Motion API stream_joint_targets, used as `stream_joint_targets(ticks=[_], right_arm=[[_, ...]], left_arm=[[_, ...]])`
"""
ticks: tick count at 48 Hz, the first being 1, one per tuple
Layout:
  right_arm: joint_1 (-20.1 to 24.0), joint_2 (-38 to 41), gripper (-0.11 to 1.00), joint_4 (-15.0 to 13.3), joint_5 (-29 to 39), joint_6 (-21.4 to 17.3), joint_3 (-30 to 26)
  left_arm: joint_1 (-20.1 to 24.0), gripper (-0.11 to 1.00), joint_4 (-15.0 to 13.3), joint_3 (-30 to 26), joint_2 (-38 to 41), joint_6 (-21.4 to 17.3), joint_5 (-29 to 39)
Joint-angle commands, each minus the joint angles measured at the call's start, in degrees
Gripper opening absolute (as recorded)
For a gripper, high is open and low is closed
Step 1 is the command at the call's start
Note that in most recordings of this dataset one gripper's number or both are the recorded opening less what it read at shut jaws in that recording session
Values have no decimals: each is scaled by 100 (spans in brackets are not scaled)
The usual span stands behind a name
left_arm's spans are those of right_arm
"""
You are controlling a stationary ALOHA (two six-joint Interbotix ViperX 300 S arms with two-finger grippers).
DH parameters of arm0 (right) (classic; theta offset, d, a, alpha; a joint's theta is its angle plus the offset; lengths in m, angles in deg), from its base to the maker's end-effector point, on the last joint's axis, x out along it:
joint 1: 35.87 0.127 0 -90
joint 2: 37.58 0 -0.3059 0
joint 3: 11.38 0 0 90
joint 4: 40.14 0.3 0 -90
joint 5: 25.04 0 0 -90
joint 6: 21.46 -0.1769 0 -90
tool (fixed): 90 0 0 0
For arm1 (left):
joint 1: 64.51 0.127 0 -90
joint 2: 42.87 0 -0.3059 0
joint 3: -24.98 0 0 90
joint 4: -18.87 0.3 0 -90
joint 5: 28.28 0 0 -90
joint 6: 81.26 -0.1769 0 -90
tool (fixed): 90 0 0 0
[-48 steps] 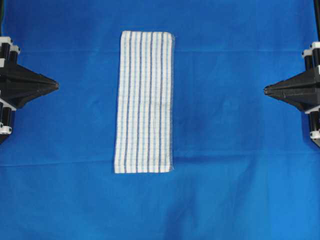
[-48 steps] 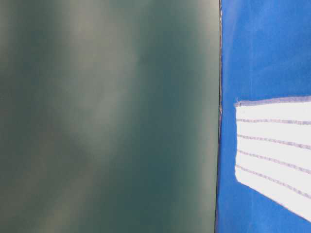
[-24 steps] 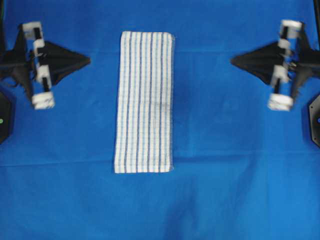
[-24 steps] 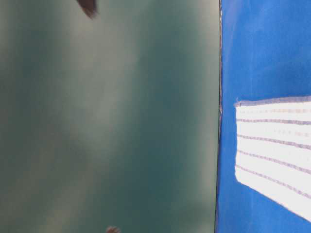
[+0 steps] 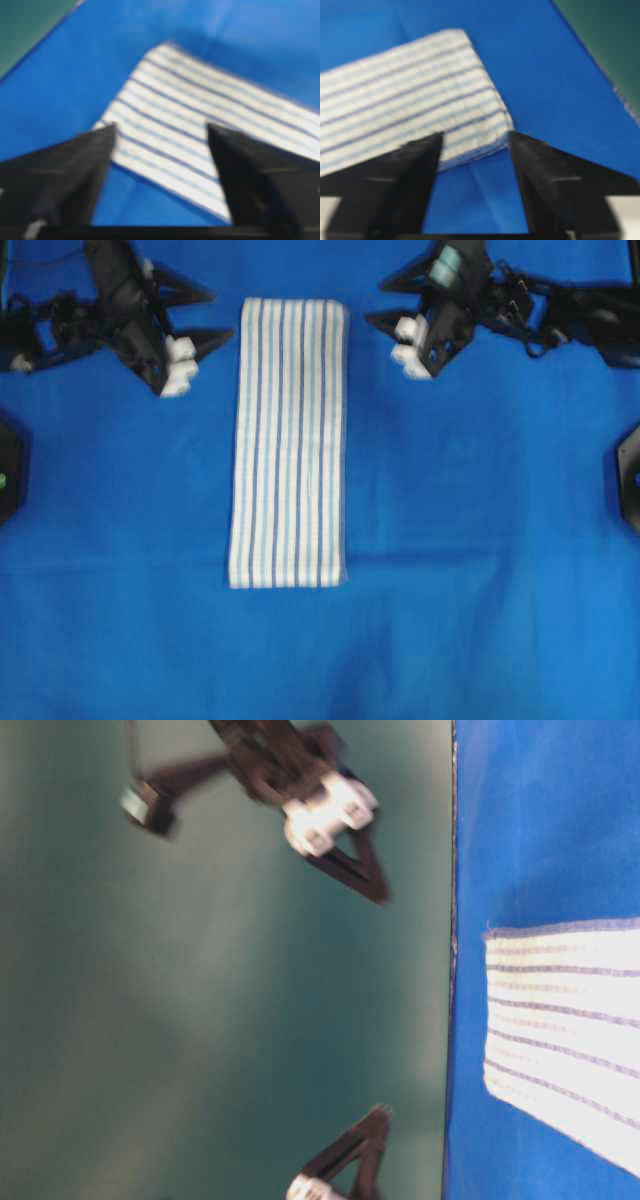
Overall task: Fold a vertical towel.
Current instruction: 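Move both grippers toward the top corners of the striped towel, then close both grippers on the towel's top left and right corners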
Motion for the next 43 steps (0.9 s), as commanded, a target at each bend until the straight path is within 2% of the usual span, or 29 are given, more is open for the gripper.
stream_joint_targets(ticks=[1,4,19,37,43], right_arm=[[-97,343,60,-70,-18,18,-343],[-149,563,58,-105,-26,18,-466],[-299,1371,58,-123,-79,26,-817],[-404,1828,57,-149,-132,26,-1116],[-404,1934,56,-149,-132,26,-1151]], left_arm=[[158,75,-9,-220,352,9,-272],[246,82,-9,-299,668,0,-457],[483,80,-9,-686,1846,-9,-914],[615,78,-9,-1081,2522,-9,-958],[624,73,0,-1099,2593,-9,-958]])
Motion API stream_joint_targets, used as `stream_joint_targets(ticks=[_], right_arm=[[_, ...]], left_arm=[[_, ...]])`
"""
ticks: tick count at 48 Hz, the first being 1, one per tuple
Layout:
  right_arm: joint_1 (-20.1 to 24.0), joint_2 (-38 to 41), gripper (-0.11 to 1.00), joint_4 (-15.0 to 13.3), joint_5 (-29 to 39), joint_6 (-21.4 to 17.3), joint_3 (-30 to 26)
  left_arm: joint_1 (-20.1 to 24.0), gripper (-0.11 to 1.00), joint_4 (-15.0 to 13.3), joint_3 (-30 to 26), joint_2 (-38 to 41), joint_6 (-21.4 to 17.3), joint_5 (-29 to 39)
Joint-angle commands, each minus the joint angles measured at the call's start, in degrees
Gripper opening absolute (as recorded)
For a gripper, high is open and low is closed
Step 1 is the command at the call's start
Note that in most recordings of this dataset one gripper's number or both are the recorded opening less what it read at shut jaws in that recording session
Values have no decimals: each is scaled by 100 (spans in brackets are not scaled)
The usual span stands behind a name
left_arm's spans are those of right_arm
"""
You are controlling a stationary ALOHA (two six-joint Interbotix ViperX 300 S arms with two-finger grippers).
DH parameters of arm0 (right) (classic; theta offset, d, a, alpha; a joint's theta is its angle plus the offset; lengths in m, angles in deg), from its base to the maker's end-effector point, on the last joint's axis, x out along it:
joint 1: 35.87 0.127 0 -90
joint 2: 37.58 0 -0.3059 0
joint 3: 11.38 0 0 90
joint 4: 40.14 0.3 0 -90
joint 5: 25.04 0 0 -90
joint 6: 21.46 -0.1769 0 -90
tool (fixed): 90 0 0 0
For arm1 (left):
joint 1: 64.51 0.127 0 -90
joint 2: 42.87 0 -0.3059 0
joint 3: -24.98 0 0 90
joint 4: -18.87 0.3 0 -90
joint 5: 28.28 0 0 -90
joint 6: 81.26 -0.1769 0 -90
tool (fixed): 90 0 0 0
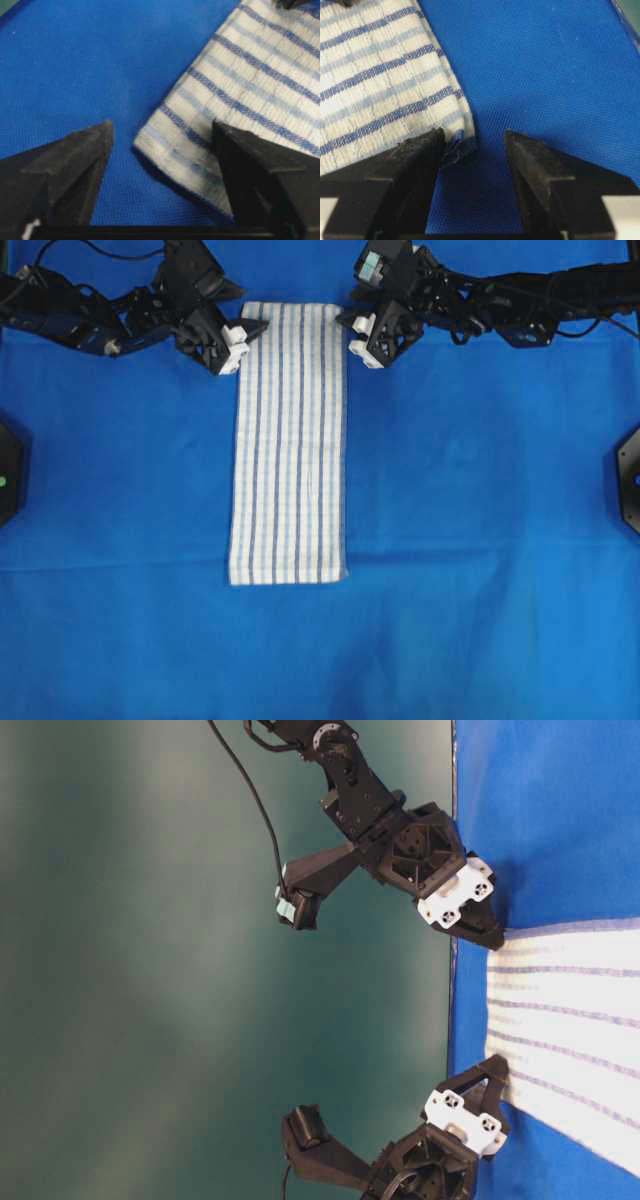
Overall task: Fold a vertical towel.
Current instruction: 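Close both grippers on the towel's top left and right corners, then lift the top corners with both grippers and pull them upward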
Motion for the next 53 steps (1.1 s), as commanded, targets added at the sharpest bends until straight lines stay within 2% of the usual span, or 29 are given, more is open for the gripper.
stream_joint_targets(ticks=[1,5,11,16,37,46,53], right_arm=[[-18,-9,55,-9,-18,9,-114],[-18,62,46,-62,0,26,-141],[0,62,14,-237,9,26,-141],[9,62,12,-316,0,26,-141],[-44,-70,12,-325,9,18,-88],[-211,-369,12,-334,18,18,-9],[-369,-527,12,-396,9,26,-44]], left_arm=[[26,71,-9,-79,-44,-9,-35],[18,60,0,-79,-26,-35,-44],[-18,27,0,-79,-9,-97,-44],[-62,5,0,-79,9,-105,-26],[-26,5,0,-97,-167,-141,-18],[149,5,0,-193,-404,-176,-18],[308,5,0,-308,-448,-352,-9]])
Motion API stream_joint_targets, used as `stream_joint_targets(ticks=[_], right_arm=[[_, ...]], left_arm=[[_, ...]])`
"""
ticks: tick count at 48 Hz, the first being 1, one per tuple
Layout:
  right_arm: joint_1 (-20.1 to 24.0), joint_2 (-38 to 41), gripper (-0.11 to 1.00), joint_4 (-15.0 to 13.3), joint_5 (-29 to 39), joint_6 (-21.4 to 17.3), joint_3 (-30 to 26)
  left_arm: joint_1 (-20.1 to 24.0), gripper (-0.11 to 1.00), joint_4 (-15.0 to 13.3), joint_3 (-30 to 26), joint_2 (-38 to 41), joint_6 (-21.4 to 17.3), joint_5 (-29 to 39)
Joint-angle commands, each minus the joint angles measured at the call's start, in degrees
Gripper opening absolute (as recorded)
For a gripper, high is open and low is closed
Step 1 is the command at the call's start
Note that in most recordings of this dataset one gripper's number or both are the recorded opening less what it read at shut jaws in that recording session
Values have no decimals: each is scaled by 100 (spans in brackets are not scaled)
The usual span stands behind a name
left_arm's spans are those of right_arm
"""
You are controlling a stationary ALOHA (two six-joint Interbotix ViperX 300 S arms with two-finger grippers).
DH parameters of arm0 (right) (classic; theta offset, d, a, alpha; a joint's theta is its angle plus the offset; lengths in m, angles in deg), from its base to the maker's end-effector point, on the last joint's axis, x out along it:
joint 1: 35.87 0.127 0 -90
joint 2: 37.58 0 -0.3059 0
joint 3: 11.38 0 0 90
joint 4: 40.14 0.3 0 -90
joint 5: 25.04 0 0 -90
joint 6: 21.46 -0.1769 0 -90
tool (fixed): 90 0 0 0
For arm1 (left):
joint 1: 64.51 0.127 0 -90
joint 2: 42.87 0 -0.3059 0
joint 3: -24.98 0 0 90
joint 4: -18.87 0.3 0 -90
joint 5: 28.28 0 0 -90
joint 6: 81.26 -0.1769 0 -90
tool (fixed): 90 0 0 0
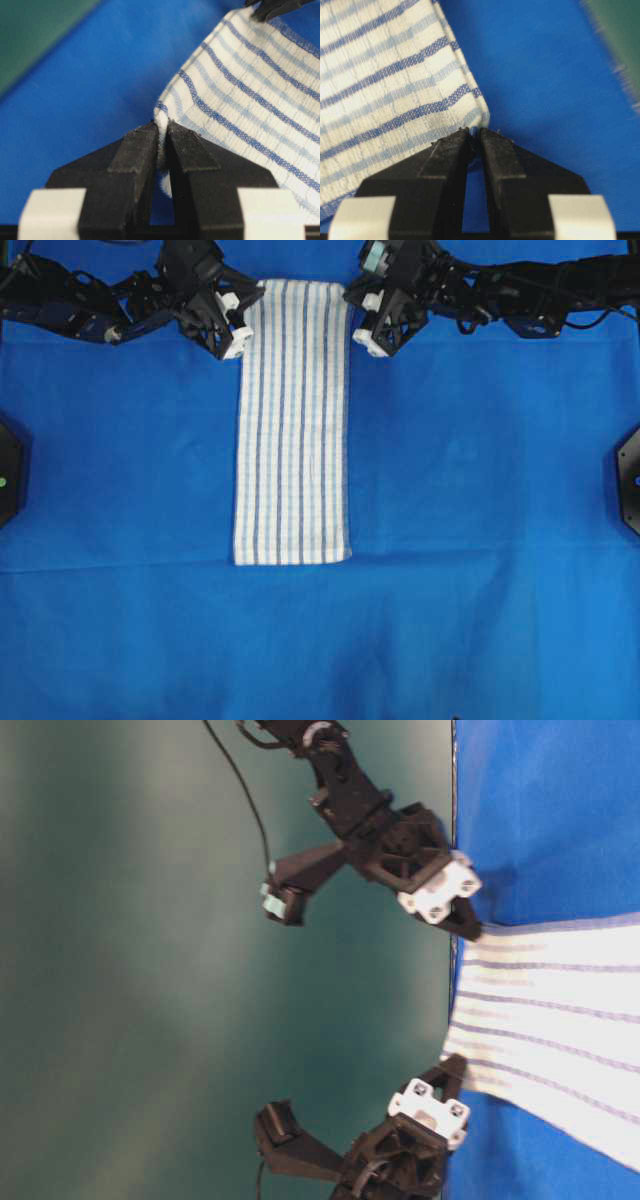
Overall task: Fold a vertical towel.
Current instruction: 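Lift the top corners with both grippers and pull them upward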
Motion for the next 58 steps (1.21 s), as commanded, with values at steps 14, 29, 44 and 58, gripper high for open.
stream_joint_targets(ticks=[14,29,44,58], right_arm=[[-290,-281,12,-132,-18,0,-229],[-281,-510,12,-123,18,0,-176],[-132,-1151,12,-141,44,0,44],[457,-1749,12,-149,62,0,413]], left_arm=[[360,5,0,-352,-193,-141,132],[264,5,-9,-272,-404,-193,229],[-88,5,9,264,-1503,-290,255],[-747,5,9,712,-2215,-519,501]])
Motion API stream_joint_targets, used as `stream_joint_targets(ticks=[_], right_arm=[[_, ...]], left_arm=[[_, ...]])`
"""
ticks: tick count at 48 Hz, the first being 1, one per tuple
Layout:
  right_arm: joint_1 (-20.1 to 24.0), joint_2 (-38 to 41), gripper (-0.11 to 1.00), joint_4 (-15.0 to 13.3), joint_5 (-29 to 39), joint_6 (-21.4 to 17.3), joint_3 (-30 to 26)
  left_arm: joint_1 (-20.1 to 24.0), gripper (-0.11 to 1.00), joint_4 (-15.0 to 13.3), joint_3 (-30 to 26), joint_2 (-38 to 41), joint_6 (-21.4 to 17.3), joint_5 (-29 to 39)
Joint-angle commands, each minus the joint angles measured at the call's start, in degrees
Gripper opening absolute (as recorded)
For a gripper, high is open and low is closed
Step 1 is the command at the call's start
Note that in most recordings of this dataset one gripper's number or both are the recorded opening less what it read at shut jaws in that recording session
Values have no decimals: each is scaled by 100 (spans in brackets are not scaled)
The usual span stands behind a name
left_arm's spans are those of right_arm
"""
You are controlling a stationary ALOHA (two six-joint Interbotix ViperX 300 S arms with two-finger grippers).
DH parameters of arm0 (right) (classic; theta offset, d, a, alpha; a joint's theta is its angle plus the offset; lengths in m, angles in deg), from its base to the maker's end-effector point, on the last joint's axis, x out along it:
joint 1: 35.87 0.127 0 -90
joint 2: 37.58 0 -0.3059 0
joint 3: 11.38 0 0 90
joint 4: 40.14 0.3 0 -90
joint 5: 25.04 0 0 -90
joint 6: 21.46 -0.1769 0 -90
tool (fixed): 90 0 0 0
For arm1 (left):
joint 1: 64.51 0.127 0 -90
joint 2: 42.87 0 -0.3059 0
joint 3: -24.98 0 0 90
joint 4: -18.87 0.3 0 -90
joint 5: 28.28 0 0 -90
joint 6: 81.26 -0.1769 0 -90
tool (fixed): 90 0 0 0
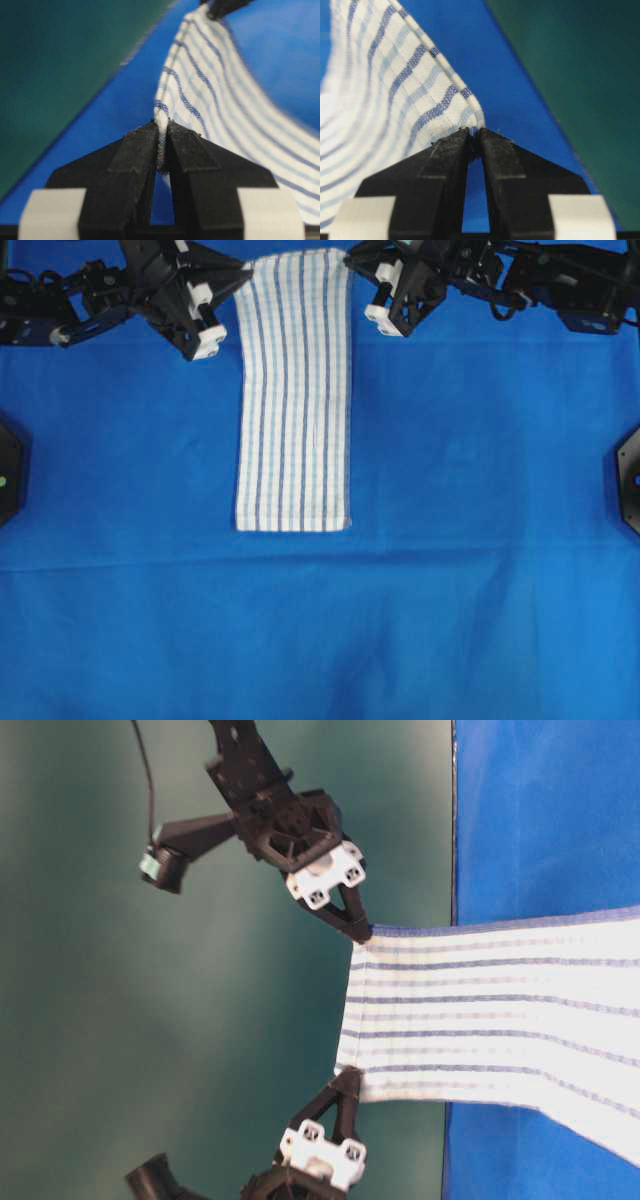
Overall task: Fold a vertical towel.
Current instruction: 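Lift the top corners with both grippers and pull them upward, then carry the held corners down over the towel toward its bottom edge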
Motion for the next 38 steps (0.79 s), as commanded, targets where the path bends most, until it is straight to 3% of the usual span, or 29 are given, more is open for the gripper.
stream_joint_targets(ticks=[1,17,30,38], right_arm=[[193,-334,12,-9,-9,0,88],[1107,-791,12,97,26,-97,773],[2004,-853,12,457,158,-97,984],[2443,-712,12,765,290,-105,1028]], left_arm=[[-229,5,9,53,-281,-18,70],[-1327,5,9,545,-589,-26,167],[-2320,5,0,686,-483,105,290],[-2672,5,0,765,-193,202,272]])
